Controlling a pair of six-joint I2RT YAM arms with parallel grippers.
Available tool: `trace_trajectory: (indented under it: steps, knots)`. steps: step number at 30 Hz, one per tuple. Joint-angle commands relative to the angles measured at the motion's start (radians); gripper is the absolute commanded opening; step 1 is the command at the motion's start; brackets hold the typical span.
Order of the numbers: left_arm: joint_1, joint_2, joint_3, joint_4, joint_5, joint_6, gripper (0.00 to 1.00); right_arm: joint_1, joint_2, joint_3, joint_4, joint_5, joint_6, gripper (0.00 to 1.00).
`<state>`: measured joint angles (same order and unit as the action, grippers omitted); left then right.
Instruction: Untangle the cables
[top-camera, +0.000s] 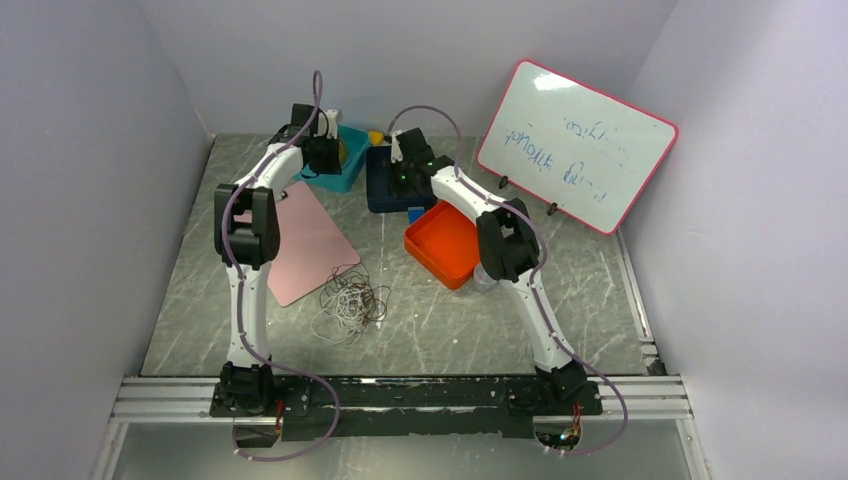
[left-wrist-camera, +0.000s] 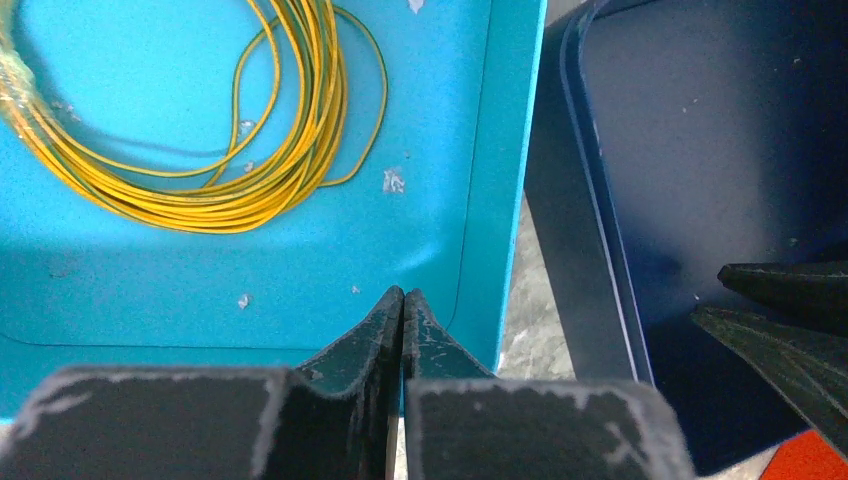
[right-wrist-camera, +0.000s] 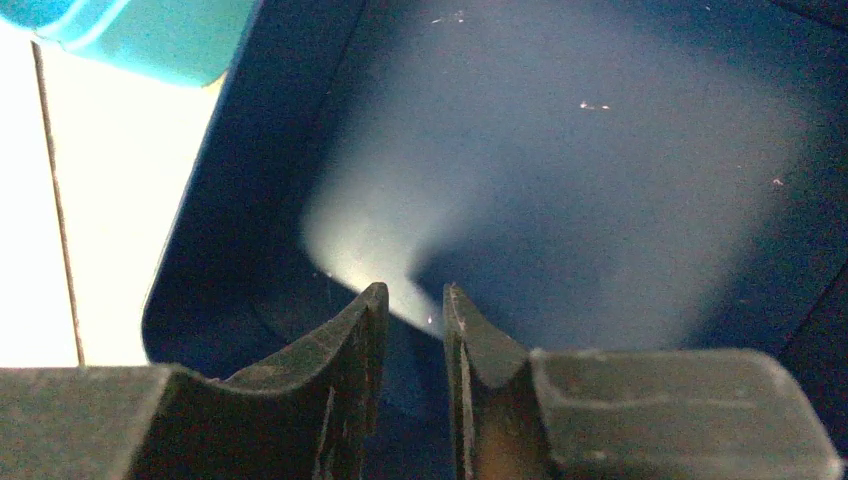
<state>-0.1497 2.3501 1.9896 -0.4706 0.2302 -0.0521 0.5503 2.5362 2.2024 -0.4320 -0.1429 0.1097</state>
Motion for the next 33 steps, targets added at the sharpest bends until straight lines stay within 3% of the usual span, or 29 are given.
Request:
trace_trajectory:
  steps: [1, 8, 20, 33]
  knots:
    - [-0.013, 0.008, -0.001, -0.032, -0.008, 0.041, 0.07, 0.011, -0.040, -0.040, -0.036, -0.054, -0.023, 0.30]
    - [-0.046, -0.053, -0.098, -0.041, -0.002, 0.071, 0.07, 0.014, -0.076, -0.087, -0.050, -0.090, -0.020, 0.30]
    - [-0.090, -0.237, -0.412, 0.006, 0.014, 0.031, 0.07, 0.031, -0.184, -0.238, -0.030, -0.128, 0.007, 0.29]
    - [-0.181, -0.353, -0.644, 0.088, 0.016, -0.066, 0.07, 0.110, -0.338, -0.531, 0.078, -0.140, 0.071, 0.30]
